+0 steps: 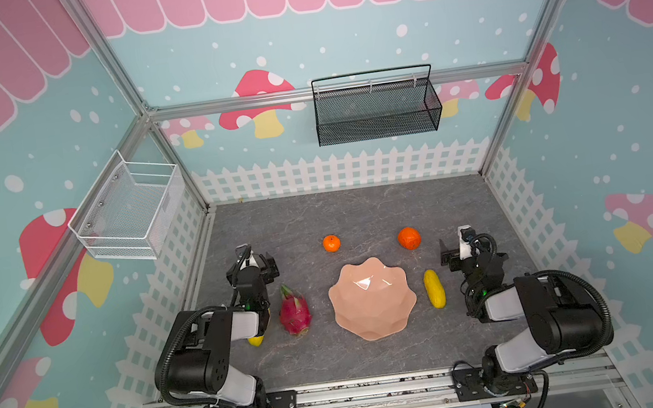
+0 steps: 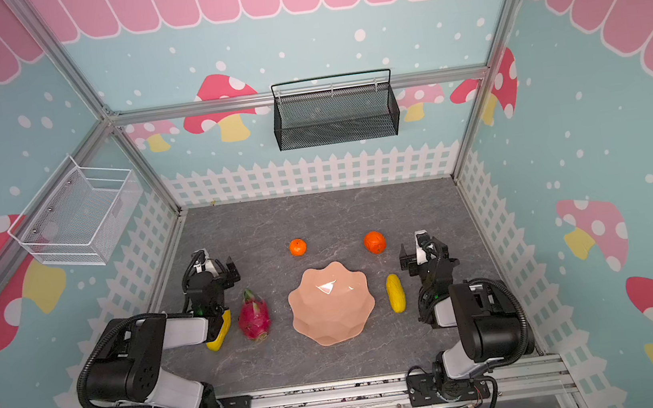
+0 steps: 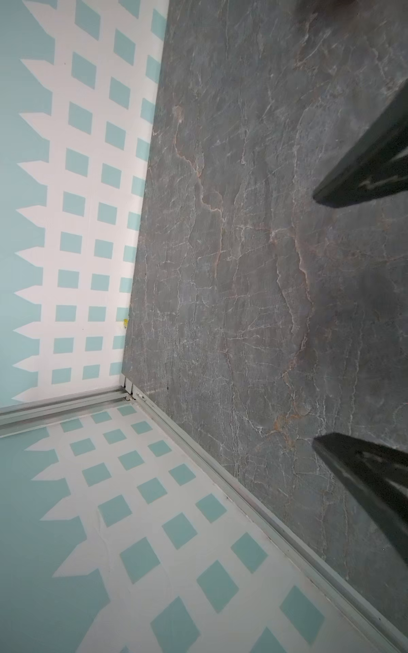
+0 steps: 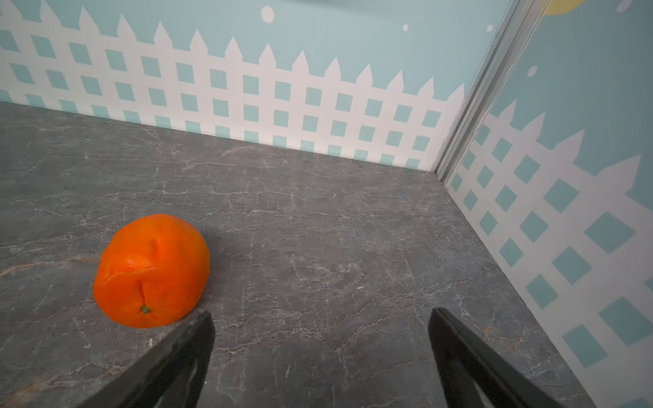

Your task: Place and organize the fake fruits in the fruit bowl

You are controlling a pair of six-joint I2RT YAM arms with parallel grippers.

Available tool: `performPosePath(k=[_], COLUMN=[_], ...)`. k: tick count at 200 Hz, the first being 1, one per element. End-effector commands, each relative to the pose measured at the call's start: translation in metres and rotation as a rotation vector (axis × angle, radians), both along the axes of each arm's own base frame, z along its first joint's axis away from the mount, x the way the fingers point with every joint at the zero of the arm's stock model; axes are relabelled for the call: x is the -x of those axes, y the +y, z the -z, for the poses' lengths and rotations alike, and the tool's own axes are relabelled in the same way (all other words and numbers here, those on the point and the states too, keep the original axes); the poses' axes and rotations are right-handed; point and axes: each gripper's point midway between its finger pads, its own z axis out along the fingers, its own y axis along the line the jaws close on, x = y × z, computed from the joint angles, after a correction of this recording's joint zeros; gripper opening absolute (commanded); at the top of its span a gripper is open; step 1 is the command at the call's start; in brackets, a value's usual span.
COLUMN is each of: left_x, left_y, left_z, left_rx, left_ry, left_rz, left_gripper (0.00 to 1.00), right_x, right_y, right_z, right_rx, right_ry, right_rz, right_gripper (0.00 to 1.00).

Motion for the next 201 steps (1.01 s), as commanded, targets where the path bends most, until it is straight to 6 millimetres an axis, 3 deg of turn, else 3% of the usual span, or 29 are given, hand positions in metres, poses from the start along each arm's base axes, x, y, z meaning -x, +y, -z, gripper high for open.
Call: performPosePath(k=[1, 179, 201], left_x=[-0.006, -0.005, 0.000], left_y=[-0.001, 0.000, -0.002], left_z=[-0.011, -0.009, -0.024], left_rx=[-0.012, -0.012, -0.031], left_ry=[-0.030, -0.027, -0.055], left_rz=[0.010, 0.010, -0.001], left_gripper=[1.00, 0.98, 0.91], right_x=[0.001, 0.002, 0.018], right_y=[0.002, 0.004, 0.000], right_z=[-0.008, -0.009, -0.032], right_rx=[0.029, 0.031, 0.036], right_ry=[-0.038, -0.042, -0.122], right_rz=[0.000, -0.006, 0.033], right_gripper=[0.98, 0.99, 0.97])
